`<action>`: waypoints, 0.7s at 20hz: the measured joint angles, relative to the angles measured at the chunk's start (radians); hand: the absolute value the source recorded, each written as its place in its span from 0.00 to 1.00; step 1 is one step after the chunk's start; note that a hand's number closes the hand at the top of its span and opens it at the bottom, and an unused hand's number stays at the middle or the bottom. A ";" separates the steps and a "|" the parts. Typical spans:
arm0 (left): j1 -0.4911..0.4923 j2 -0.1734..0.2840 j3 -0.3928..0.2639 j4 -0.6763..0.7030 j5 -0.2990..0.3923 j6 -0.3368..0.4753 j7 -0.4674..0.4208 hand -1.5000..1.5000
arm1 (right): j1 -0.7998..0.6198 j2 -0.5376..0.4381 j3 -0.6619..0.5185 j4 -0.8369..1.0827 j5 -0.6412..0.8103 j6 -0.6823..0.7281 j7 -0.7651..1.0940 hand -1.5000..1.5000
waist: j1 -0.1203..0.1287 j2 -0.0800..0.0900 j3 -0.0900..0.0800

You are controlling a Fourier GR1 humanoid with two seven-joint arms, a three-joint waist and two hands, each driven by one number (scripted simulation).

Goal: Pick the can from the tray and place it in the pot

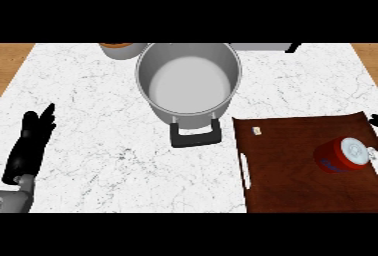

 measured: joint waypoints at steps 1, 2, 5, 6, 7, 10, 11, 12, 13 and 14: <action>-0.004 -0.004 0.002 -0.008 -0.008 0.001 0.014 0.50 | -0.005 0.019 0.005 0.004 0.017 0.004 0.008 0.00 | 0.000 0.000 0.000; -0.006 -0.016 0.001 -0.003 -0.019 0.004 0.013 0.50 | -0.013 0.030 0.006 0.018 0.034 0.015 0.005 0.00 | 0.000 0.000 0.000; 0.000 -0.031 0.012 -0.006 -0.031 -0.007 0.006 0.50 | -0.036 0.076 0.024 0.052 0.090 0.029 0.001 0.00 | 0.000 0.000 0.000; 0.007 -0.033 0.020 -0.004 -0.032 -0.012 -0.005 0.50 | -0.032 0.098 0.038 0.056 0.119 0.022 -0.002 0.00 | 0.001 0.000 0.000; -0.002 -0.034 0.028 0.005 -0.033 -0.020 -0.005 0.50 | -0.054 0.116 0.054 0.065 0.137 0.028 0.009 0.00 | 0.001 0.001 0.001; 0.012 -0.038 0.042 -0.025 -0.045 -0.035 0.009 0.50 | -0.071 0.158 0.074 0.113 0.212 0.024 -0.021 0.00 | 0.002 0.000 0.001; 0.015 -0.035 0.049 -0.028 -0.046 -0.047 0.012 0.50 | -0.077 0.179 0.084 0.111 0.228 0.027 -0.011 0.00 | 0.002 0.000 0.001; 0.016 -0.042 0.054 -0.025 -0.050 -0.051 0.009 0.50 | -0.090 0.192 0.088 0.132 0.251 0.027 -0.025 0.00 | 0.002 0.000 0.001; 0.019 -0.044 0.061 -0.022 -0.052 -0.057 0.001 0.50 | -0.096 0.213 0.103 0.146 0.278 0.014 -0.032 0.00 | 0.002 0.000 0.001; 0.015 -0.050 0.063 -0.025 -0.059 -0.058 0.008 0.50 | -0.088 0.226 0.106 0.153 0.300 0.007 -0.049 0.00 | 0.001 0.000 0.001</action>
